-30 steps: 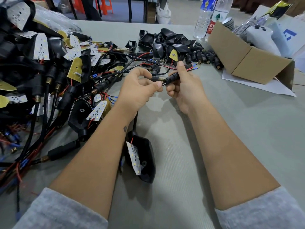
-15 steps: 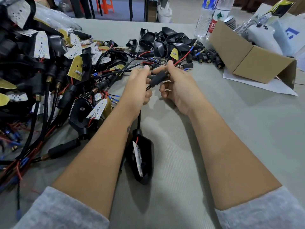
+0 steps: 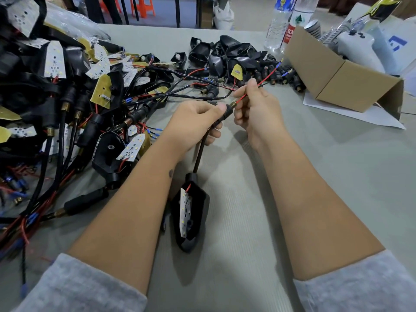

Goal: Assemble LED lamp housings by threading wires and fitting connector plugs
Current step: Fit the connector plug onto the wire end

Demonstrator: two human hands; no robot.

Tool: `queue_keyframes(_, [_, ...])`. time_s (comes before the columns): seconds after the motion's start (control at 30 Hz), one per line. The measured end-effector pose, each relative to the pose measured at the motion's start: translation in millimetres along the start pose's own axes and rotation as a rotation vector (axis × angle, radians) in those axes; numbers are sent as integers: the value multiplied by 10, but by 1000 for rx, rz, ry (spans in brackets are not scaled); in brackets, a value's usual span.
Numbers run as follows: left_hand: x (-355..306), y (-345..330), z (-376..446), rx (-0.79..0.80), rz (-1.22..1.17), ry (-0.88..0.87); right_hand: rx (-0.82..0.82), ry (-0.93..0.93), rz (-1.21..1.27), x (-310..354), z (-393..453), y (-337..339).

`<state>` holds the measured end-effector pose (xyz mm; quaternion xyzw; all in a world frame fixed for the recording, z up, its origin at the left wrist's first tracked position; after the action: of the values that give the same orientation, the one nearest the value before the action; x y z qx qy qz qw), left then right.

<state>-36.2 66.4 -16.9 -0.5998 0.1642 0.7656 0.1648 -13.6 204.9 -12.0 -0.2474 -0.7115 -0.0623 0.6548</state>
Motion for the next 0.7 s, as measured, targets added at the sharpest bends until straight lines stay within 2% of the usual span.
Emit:
queue_keyframes(0.17, [-17, 53, 2, 112, -5, 12, -46, 16, 25, -6, 9, 4])
queue_keyframes(0.4, [-73, 31, -6, 160, -8, 105, -111, 43, 107, 15, 24, 40])
queue_keyframes(0.6, [-73, 102, -19, 226, -43, 181, -263, -13, 504, 89, 115, 237])
queue_keyframes(0.7, [-66, 111, -29, 262, -68, 206, -307, -11, 558, 87, 138, 300])
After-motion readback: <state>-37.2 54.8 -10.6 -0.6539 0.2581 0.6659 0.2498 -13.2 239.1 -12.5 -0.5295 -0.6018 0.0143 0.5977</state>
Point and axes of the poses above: each hand's wrist, its own z-axis towards the middle knuckle, its own y-axis out of the back of the hand, x = y × z, the point moved 1 cm from there along z, towards the middle knuckle, and after that the axes turned 11 degrees about -y, right-handed, at the moved point
